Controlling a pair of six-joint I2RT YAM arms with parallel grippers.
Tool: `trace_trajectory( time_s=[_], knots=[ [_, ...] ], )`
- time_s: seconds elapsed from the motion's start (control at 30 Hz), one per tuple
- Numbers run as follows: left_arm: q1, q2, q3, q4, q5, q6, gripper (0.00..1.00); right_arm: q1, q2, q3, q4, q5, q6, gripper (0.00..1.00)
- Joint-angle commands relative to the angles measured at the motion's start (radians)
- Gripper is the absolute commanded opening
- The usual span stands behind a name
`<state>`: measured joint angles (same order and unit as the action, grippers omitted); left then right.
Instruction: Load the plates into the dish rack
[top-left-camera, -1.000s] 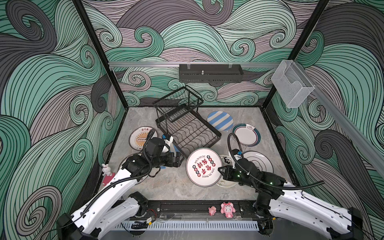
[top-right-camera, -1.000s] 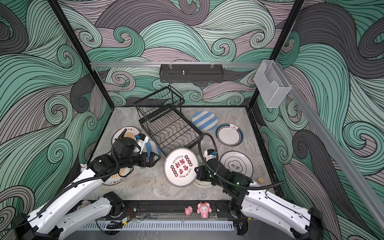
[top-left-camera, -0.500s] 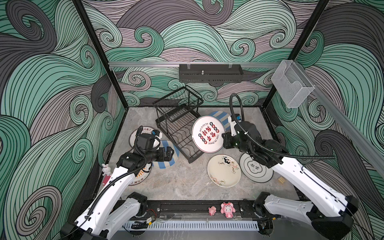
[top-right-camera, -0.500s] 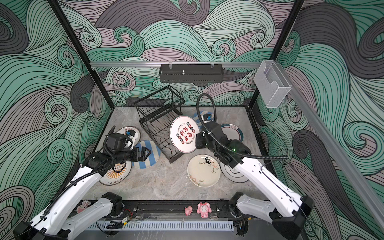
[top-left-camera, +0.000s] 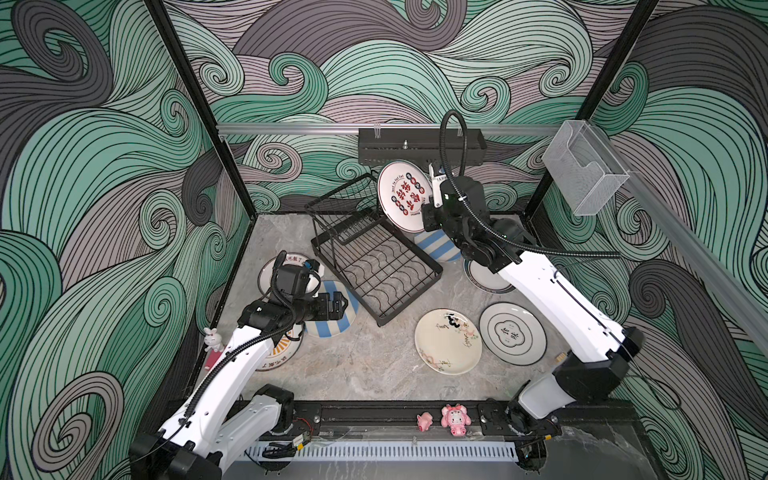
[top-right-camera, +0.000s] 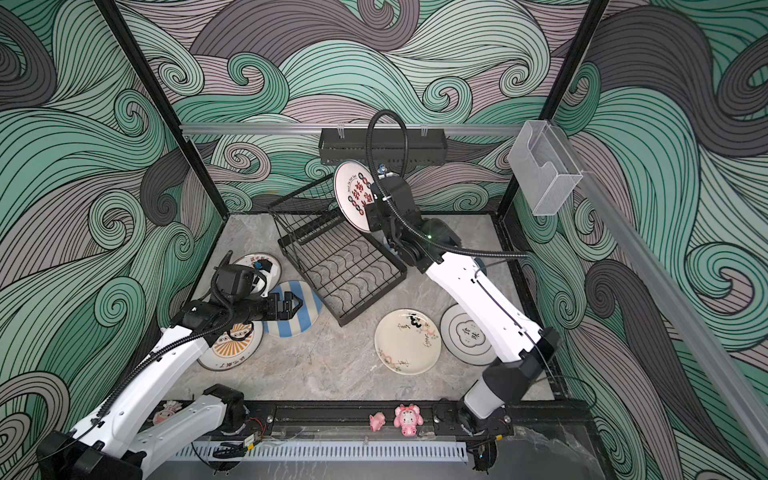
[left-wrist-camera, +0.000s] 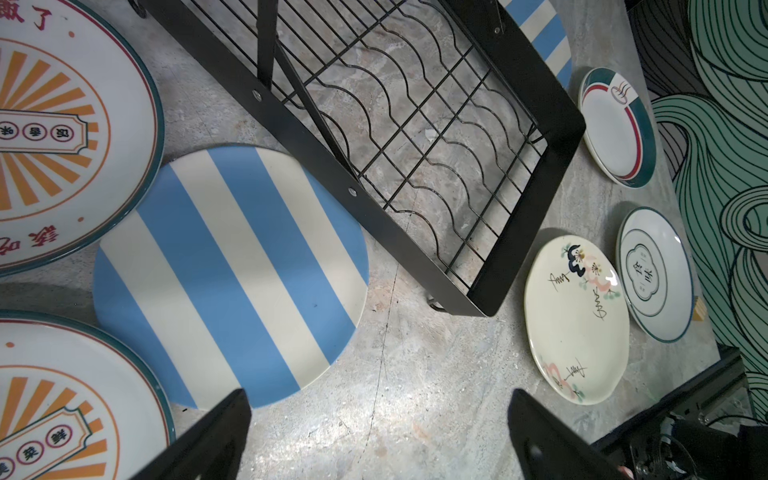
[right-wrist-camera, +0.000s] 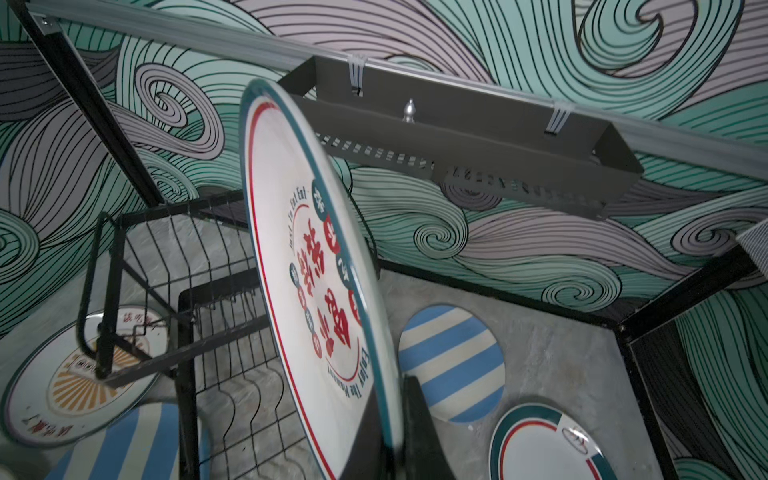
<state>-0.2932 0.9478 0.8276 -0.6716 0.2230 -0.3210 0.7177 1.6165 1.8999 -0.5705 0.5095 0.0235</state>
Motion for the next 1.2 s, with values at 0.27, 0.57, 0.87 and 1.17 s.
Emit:
trace_trajectory(
  time_s=[0.27, 0.57, 0.87, 1.17],
  knots=[
    [-0.019, 0.020, -0.105, 0.263, 0.112, -0.164, 0.99, -0.004, 0.156, 0.065, 0.529, 0.108, -0.287, 0.00],
    [-0.182, 0.145, -0.110, 0.366, -0.010, -0.188, 0.99, -0.004, 0.239, 0.079, 0.626, 0.101, -0.286, 0.00],
    [-0.179, 0.166, -0.018, 0.178, -0.066, -0.126, 0.99, -0.002, 0.316, 0.118, 0.599, 0.151, -0.221, 0.00],
    [-0.180, 0.143, -0.067, 0.213, -0.035, -0.146, 0.99, 0.005, 0.373, 0.126, 0.642, 0.211, -0.257, 0.00]
  ],
)
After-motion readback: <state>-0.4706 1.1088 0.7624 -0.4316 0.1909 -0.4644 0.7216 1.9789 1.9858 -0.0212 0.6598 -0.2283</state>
